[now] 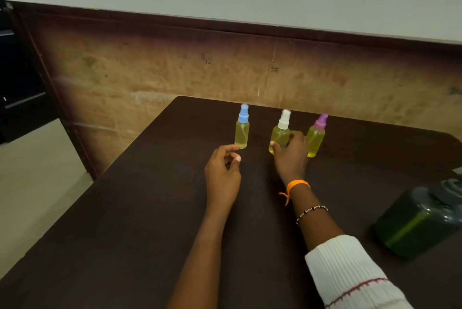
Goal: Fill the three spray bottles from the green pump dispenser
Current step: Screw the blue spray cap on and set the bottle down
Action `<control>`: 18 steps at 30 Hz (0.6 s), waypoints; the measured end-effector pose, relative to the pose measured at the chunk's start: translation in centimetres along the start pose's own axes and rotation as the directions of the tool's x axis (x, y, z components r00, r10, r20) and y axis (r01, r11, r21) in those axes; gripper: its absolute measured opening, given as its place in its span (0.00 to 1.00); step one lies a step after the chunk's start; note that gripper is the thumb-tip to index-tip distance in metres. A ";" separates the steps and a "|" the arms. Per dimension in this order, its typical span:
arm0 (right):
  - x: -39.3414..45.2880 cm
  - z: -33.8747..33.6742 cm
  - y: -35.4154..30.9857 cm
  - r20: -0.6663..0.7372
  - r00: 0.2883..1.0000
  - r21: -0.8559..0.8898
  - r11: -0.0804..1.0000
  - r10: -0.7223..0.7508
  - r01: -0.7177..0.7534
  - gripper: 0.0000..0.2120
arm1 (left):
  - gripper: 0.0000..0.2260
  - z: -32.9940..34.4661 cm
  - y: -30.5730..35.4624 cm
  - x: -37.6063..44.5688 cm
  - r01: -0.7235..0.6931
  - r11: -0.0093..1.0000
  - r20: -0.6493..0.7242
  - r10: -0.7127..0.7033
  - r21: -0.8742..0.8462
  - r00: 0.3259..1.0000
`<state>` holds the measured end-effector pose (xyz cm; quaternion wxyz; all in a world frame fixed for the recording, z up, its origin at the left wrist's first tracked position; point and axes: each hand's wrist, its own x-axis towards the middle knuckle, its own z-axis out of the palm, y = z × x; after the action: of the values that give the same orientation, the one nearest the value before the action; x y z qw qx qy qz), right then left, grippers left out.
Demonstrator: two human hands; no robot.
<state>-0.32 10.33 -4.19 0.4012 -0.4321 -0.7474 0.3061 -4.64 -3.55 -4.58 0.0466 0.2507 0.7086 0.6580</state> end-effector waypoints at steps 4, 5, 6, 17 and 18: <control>-0.6 0.5 -0.1 0.010 1.000 -0.011 1.000 -0.003 0.003 0.19 | 0.11 0.0 0.0 0.1 -0.013 1.000 -0.011 0.013 -0.021 1.000; -0.8 0.6 -0.2 0.009 1.000 -0.012 1.000 -0.008 0.008 0.19 | 0.11 0.0 0.0 0.1 -0.016 1.000 -0.010 0.016 -0.019 1.000; -1.0 0.5 -0.3 0.007 1.000 -0.010 1.000 -0.012 0.012 0.20 | 0.11 0.0 0.0 0.1 -0.017 1.000 -0.005 0.017 -0.014 1.000; 2.5 -3.9 2.4 -0.213 0.952 0.076 0.975 0.219 -0.207 0.29 | 0.11 0.2 0.3 -0.2 -0.010 0.999 0.038 0.011 -0.041 0.999; 3.1 -3.9 2.9 -0.160 0.962 0.055 0.975 0.222 -0.215 0.26 | 0.11 0.2 0.3 -0.2 -0.007 0.999 0.039 0.008 -0.039 0.999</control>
<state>3.29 14.75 -3.55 0.4334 -0.5283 -0.6536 0.3253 -4.31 -3.45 -4.32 0.0629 0.2650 0.6935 0.6670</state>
